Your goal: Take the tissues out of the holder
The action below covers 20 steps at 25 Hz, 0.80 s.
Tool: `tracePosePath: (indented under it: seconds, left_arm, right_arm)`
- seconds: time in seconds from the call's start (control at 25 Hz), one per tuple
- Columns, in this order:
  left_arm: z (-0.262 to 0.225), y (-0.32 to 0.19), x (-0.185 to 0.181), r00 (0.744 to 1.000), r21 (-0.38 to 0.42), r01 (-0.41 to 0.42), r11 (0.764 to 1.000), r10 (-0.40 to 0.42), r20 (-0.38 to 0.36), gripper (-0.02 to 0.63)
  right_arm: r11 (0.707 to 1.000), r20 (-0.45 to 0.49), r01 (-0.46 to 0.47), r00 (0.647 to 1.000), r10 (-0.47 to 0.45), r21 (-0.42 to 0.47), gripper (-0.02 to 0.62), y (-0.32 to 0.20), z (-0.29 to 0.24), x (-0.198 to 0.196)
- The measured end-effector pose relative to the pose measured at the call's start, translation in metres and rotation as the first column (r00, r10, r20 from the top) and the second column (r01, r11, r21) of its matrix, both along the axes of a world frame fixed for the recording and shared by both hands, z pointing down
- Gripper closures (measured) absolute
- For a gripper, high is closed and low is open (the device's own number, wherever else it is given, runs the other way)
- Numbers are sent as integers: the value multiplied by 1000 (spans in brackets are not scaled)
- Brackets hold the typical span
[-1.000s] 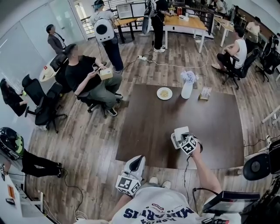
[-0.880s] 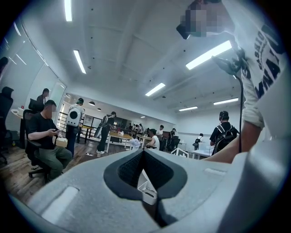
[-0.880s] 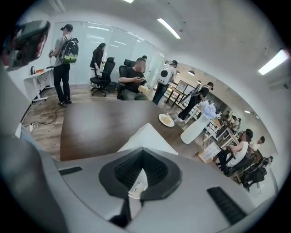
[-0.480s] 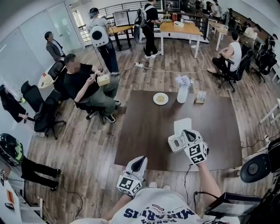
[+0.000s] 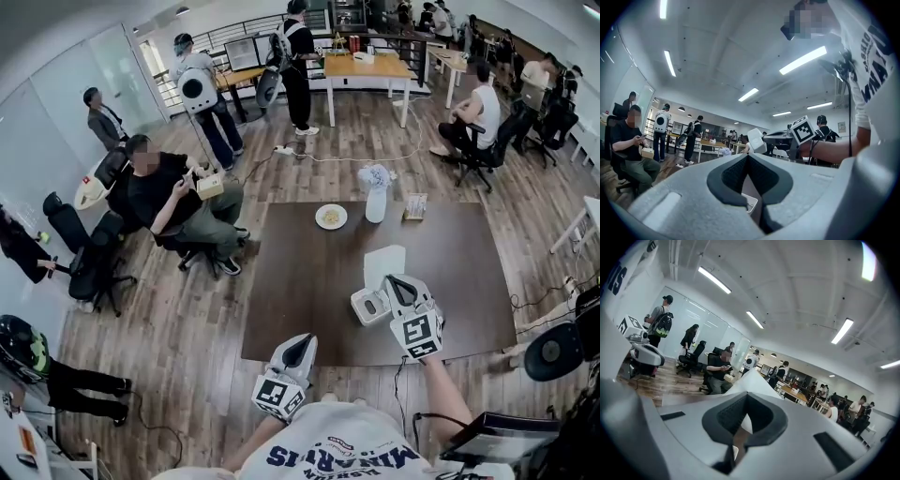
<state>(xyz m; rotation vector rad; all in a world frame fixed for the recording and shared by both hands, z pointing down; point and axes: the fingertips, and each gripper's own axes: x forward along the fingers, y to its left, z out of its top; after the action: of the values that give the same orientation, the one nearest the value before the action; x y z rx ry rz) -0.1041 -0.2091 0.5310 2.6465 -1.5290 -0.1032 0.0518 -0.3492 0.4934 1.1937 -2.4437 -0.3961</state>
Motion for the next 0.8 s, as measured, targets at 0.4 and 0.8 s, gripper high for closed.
tracePosePath:
  seconds: [0.4, 0.8]
  left_arm:
    - [4, 4, -6, 1000, -3, 16, 1000, -16, 9, 602]
    - [11, 4, -4, 1000, -11, 21, 1000, -21, 13, 603]
  right_arm:
    - [1000, 11, 5, 1000, -5, 0, 591, 1, -1, -1]
    - [1000, 19, -10, 1000, 10, -13, 591, 0, 11, 8]
